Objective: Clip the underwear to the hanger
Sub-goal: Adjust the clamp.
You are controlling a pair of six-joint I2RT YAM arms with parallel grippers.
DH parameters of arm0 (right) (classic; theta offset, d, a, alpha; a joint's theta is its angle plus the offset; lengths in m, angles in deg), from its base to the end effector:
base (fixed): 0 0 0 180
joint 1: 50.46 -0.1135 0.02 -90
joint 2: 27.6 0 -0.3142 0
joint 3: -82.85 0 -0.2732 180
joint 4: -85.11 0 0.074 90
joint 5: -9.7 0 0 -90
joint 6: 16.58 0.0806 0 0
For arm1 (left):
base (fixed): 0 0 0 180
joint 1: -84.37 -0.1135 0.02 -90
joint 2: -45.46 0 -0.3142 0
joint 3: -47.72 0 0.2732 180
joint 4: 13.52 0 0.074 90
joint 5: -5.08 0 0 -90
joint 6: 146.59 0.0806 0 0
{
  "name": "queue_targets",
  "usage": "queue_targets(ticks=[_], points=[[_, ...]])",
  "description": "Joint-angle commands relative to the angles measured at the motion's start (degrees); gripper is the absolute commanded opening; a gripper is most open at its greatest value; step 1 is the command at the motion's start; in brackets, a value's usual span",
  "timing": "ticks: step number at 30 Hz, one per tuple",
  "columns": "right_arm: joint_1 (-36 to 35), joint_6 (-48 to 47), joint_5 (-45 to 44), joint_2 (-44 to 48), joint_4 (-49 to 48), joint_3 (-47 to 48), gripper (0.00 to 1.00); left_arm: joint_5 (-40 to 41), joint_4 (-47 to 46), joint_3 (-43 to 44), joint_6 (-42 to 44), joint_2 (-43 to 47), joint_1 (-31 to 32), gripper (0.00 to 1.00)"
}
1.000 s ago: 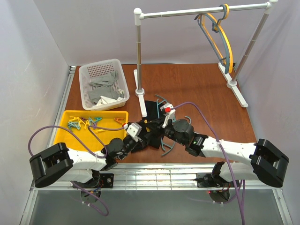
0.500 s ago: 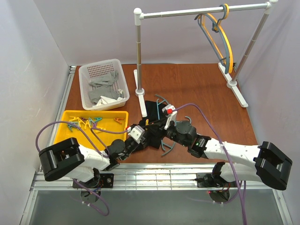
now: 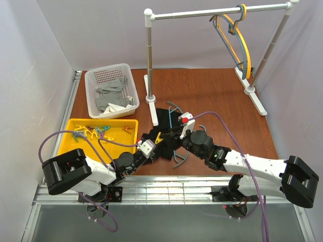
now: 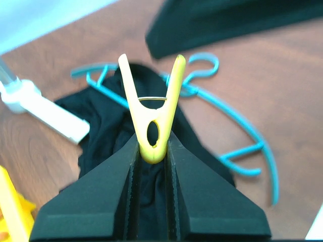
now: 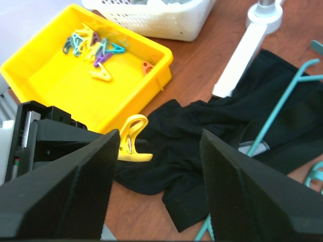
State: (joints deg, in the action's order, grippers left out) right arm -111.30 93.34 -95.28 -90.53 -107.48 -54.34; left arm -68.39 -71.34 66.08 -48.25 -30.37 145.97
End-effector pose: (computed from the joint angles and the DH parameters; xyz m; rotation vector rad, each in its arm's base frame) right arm 0.1566 0.2379 0.2794 -0.4243 1.7164 0.8215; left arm 0.1349 -0.2013 0.1887 0.7121 1.4186 -0.5043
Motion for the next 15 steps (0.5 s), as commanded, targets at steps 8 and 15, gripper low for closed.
queue_targets(ticks=[8,15], points=[[-0.2,-2.3,-1.8,-1.4,3.0,1.3,0.63,5.1,2.0,2.8,4.0,-9.9,0.4,0.05],[0.1,-15.0,0.7,5.6,7.1,-2.8,0.84,-13.3,23.0,9.4,5.4,-4.7,0.2,0.0]])
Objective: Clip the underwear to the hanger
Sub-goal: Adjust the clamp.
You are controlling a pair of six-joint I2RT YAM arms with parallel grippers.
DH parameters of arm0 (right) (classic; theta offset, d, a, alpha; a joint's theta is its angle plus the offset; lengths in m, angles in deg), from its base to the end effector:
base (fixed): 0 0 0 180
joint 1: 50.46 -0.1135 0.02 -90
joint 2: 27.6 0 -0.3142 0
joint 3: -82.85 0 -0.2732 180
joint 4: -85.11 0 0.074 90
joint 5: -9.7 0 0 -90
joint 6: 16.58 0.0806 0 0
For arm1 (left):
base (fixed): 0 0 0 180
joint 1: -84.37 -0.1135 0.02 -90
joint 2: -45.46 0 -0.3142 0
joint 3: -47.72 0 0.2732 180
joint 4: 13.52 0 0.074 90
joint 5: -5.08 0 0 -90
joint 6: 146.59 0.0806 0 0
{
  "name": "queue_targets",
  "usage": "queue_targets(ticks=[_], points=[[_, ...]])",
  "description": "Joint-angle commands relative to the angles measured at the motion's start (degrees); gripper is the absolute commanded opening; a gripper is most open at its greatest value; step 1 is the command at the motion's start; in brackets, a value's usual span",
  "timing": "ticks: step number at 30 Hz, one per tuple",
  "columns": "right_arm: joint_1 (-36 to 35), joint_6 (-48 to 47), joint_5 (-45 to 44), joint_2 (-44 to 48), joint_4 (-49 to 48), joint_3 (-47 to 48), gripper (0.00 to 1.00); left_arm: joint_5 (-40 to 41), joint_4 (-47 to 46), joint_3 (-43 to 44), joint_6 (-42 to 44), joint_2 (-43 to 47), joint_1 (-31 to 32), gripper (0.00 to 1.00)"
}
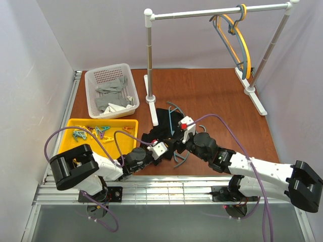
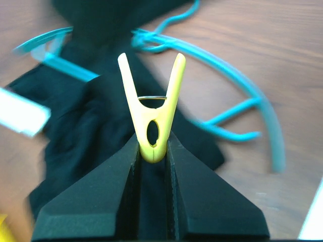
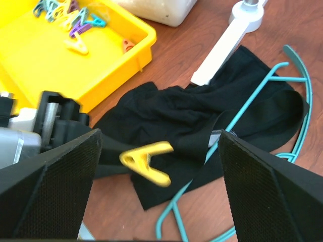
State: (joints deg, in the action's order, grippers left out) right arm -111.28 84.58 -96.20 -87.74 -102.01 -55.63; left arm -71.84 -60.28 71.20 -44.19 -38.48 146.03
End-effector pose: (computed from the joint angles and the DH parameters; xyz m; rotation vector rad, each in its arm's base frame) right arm 0.1514 0.2258 0.2686 -0.5695 1.7201 0.6609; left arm 0.1441 -0.2287 0.1521 0.9624 1.5472 -0.4050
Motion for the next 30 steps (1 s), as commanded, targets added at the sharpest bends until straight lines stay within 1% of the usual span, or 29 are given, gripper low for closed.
queue_targets(ticks=[1,3,4,6,7,9,10,12,13,14,16,19,21,22,26,30], points=[[0.3,-5.7,3.7,3.4,1.9,-1.9,0.84,-17.0,17.0,5.4,1.0,4.0,-0.1,0.0],[0.2,-4.1,5.6,6.0,2.1,-3.3,0.86,-22.0,21.8,8.4,0.1,5.0,-0.8,0.0],[0.2,-3.5,5.7,7.2,2.3,-3.8,0.86,-26.4,23.8,8.7,-0.4,5.3,-1.0,0.0],[0.3,-2.6,6.7,11.2,3.5,-5.1,0.87,-31.4,24.7,9.3,-1.9,5.8,-1.6,0.0],[0.2,-2.5,8.8,12.6,4.1,-5.5,0.87,-36.1,26.0,9.6,-2.3,6.1,-2.3,0.0],[0.3,-2.7,11.1,17.5,5.2,-7.1,0.87,-41.9,27.6,10.6,-3.3,6.0,-4.4,0.0],[0.2,-3.2,12.2,19.3,7.8,-7.4,0.87,-47.5,28.6,11.1,-3.8,5.6,-5.3,0.0],[0.2,-4.3,13.7,24.2,10.9,-7.9,0.87,-53.8,29.8,12.1,-4.5,4.9,-7.6,0.0],[0.2,-4.7,14.2,25.8,14.5,-8.3,0.87,-56.9,28.5,12.0,-5.1,4.4,-9.7,0.0],[0.2,-5.2,14.5,27.3,15.9,-8.7,0.87,-60.9,27.5,11.8,-5.7,4.1,-10.8,0.0],[0.2,-5.5,17.4,31.0,18.4,-9.8,0.88,-64.1,26.2,11.5,-6.9,4.2,-13.0,0.0],[0.3,-5.4,21.6,32.6,18.6,-10.1,0.88,-69.0,26.1,12.8,-8.3,4.3,-14.2,0.0],[0.2,-4.8,20.7,31.2,19.2,-10.1,0.88,-72.0,28.0,13.9,-8.5,4.0,-14.3,0.0],[0.2,-4.8,22.4,30.2,19.2,-9.9,0.88,-72.9,28.2,14.4,-8.7,4.0,-14.3,0.0],[0.2,-4.2,22.9,26.0,18.7,-9.2,0.87,-76.6,27.4,14.4,-9.9,4.7,-14.5,0.0],[0.2,-3.6,21.2,27.5,17.2,-10.0,0.87,-77.8,24.9,12.5,-11.1,7.3,-14.6,0.0]])
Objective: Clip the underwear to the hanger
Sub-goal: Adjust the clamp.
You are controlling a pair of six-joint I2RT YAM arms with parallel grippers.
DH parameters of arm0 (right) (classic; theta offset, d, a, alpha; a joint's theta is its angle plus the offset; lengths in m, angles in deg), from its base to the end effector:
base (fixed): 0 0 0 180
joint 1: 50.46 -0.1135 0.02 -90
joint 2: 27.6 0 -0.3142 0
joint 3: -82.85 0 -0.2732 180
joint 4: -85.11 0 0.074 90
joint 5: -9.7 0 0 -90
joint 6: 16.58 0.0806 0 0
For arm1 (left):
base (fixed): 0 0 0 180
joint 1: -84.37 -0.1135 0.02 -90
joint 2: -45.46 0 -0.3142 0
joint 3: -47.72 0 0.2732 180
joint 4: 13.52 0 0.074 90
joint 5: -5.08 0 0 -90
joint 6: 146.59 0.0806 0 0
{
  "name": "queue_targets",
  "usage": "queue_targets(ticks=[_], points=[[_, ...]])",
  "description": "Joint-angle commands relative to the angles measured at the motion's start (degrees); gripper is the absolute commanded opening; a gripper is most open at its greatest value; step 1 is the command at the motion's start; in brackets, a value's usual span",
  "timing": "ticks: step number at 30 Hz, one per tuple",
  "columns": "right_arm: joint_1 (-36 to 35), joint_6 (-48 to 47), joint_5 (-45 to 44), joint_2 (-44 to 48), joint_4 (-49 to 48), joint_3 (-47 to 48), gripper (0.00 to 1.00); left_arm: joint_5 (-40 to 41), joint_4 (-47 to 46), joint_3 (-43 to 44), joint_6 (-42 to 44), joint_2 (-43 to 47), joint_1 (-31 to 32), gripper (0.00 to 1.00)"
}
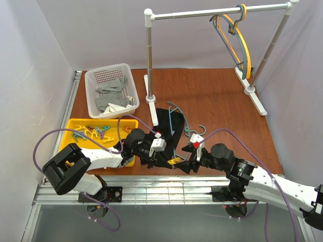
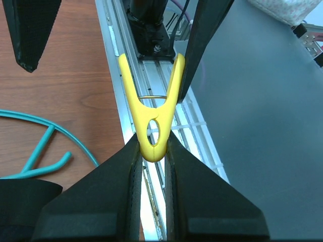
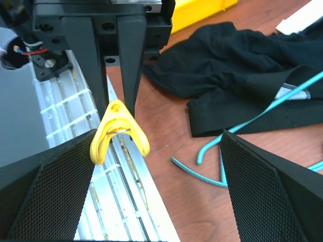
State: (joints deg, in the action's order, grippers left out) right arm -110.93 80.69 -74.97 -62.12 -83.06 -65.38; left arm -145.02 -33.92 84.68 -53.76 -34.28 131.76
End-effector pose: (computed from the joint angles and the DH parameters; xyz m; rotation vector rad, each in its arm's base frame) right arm 0.0838 0.1632 0.2396 -0.9226 1.6878 0.9026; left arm 0.1315 -0.2461 0.1936 1.4888 1.4234 -1.5158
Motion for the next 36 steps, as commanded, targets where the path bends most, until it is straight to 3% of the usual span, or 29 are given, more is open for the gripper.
queue_targets(ticks=[1,13,18,27,31,33,36], points=[[-0.2,0.4,-0.3,2.3,-1.9,-0.5,0.87,-4.7,-1.7,-1.2,-1.6,3.3,-0.4,0.0],[-0.2,1.2,0.8,4.5,-3.3,-2.1,0.81,-6.0,-2.9,-1.4,-2.3,3.3,-0.4,0.0],[-0.2,1.3,2.3,3.1,-6.8,-2.8,0.74,-5.8,-3.1,-1.4,-2.4,2.9,-0.4,0.0],[-0.2,2.3,4.2,0.7,-12.8,-4.1,0.46,-5.4,-3.2,-1.4,-2.4,2.0,-0.4,0.0],[-0.2,3.1,3.0,-0.5,-14.5,-4.7,0.21,-4.9,-3.2,-1.3,-2.4,2.0,-0.4,0.0],[-0.2,3.3,1.8,-0.6,-15.1,-5.1,0.18,-4.2,-3.0,-1.3,-2.4,2.0,-0.4,0.0],[-0.2,4.2,-0.9,-0.6,-16.0,-5.6,0.13,-2.0,-3.1,-1.4,-2.4,2.0,-0.4,0.18]])
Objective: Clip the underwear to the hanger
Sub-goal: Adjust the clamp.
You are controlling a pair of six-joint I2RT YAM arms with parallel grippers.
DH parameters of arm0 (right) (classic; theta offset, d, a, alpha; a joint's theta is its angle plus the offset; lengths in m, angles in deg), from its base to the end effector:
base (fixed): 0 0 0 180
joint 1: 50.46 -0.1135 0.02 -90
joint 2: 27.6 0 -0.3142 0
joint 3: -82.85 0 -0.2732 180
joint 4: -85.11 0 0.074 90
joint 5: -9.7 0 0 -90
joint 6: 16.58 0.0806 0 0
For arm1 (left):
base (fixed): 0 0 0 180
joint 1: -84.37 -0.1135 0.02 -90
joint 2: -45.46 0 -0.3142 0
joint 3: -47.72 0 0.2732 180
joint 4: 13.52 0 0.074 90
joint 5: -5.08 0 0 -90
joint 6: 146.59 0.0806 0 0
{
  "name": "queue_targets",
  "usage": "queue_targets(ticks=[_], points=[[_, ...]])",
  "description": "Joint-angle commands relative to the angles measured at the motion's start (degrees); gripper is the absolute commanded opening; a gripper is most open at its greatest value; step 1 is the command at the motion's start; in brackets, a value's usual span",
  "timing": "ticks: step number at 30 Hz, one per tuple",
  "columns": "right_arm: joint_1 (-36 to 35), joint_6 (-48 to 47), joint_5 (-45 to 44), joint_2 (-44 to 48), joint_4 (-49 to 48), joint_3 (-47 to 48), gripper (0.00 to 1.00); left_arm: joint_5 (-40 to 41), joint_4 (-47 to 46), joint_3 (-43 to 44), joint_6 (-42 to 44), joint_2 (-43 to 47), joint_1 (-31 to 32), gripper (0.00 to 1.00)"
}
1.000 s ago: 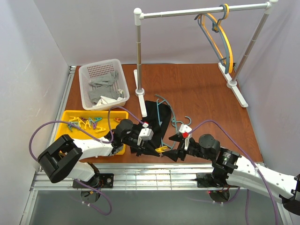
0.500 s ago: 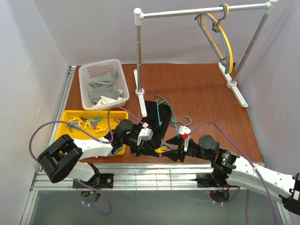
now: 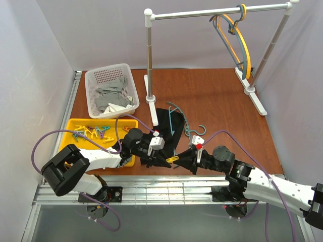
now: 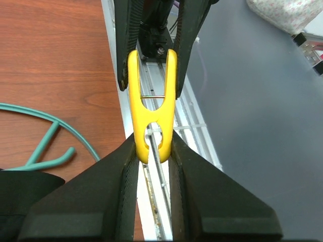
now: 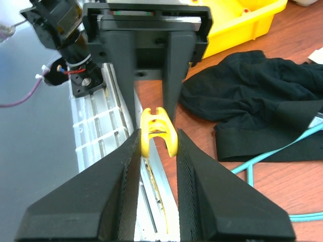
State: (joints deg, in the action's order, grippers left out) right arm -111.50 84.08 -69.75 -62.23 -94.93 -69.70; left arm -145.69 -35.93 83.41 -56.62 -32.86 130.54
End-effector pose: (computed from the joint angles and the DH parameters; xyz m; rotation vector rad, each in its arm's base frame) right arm 0.0765 0.1686 0.2389 -0.9041 1.5756 1.0713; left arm 0.1319 -0.2390 0.1970 1.4490 1.4335 -1.5337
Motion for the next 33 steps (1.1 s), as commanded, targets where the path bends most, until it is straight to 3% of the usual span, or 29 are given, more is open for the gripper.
queue_targets(ticks=[1,3,4,5,8,13,16,22,25,29,33], points=[[0.4,1.2,-6.9,-0.4,-4.2,-1.2,0.12,-0.5,-1.2,-0.2,0.5,0.8,0.8,0.3],[0.4,1.6,-9.8,-0.3,-4.2,-1.5,0.1,0.7,-1.3,-0.4,-1.2,1.0,0.8,0.39],[0.4,2.1,-10.3,-0.3,-4.1,-1.6,0.1,1.2,-1.3,-0.6,-1.3,1.4,0.8,0.53],[0.4,2.4,-12.8,-0.3,-4.1,-1.7,0.1,2.4,-1.2,-0.7,-1.3,1.6,0.8,0.58],[0.4,3.3,-16.0,0.7,-4.1,-1.9,0.09,5.8,-1.1,-1.1,-1.5,2.3,0.8,0.61],[0.5,4.0,-20.4,2.5,-2.8,-1.8,0.08,11.9,-1.2,-1.9,-3.4,2.7,-0.3,0.64],[0.6,4.5,-22.2,2.0,-2.3,-1.1,0.08,19.8,-0.9,-2.0,-5.1,2.4,-1.5,0.64],[2.7,6.8,-25.6,-6.0,-1.6,0.9,0.08,31.4,-2.7,-4.1,-10.8,2.9,-4.9,0.63],[6.1,8.4,-22.6,-8.9,-2.6,0.8,0.07,36.8,-0.4,-3.3,-11.8,2.2,-5.0,0.61],[15.5,11.0,-11.3,-11.1,-7.3,-2.1,0.07,37.5,-2.0,-3.3,-14.1,-0.5,-5.0,0.57],[18.6,11.8,-5.5,-12.6,-11.0,-4.0,0.06,38.4,-3.4,-3.2,-16.3,-3.6,-5.0,0.52]])
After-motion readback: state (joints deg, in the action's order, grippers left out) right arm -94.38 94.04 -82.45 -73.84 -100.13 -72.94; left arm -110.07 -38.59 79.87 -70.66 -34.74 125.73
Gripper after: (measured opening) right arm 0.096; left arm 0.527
